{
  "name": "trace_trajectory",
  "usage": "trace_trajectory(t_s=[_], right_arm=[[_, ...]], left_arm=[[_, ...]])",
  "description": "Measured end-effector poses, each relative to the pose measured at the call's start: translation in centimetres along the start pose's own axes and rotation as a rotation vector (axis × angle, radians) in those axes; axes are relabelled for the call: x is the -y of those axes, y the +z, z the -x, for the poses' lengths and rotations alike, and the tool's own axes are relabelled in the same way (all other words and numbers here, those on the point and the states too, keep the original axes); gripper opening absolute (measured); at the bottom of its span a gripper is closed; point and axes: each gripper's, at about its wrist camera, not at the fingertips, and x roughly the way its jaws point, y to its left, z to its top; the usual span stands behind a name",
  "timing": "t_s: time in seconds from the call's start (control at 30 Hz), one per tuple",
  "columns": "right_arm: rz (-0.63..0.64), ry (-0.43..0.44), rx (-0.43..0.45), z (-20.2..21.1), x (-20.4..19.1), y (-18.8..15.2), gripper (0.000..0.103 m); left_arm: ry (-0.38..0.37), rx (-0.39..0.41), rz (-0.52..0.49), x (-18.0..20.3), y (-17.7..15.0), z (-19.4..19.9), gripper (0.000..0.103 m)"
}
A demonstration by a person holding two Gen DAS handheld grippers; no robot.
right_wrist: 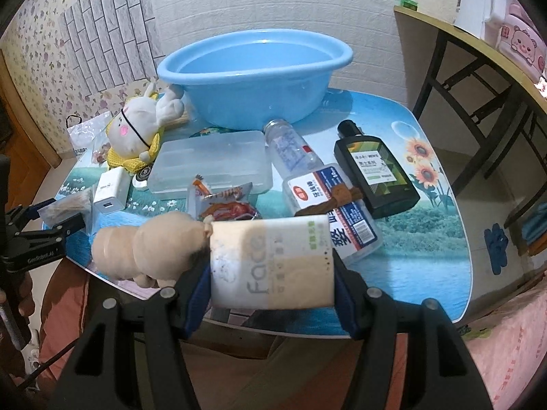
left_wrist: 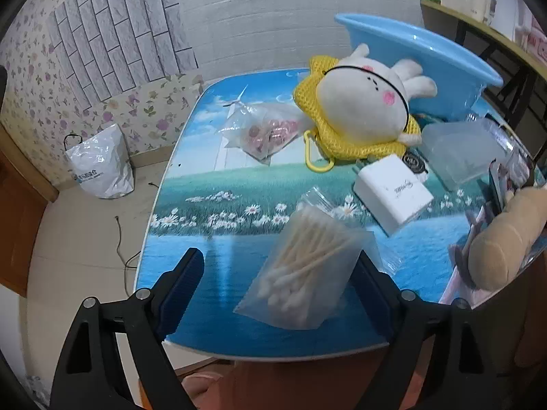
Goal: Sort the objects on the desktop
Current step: 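Lift the cotton-swab bag with the left tool while the right tool lifts the Face tissue pack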
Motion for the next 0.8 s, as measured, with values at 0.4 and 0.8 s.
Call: trace_trajectory(t_s=[0.4, 0.8], right_arm=[[0.005, -0.025, 0.033, 0.4, 0.5, 0.6, 0.061], [-0.006, -0.034, 0.119, 2.0, 2.5, 3.6, 0.061]], left_arm=[[-0.061, 0.061, 0.003, 0.0, 0.6, 2.3, 0.031], [-0.067, 0.169, 0.047, 0.2, 4.2, 6.2, 0.031]])
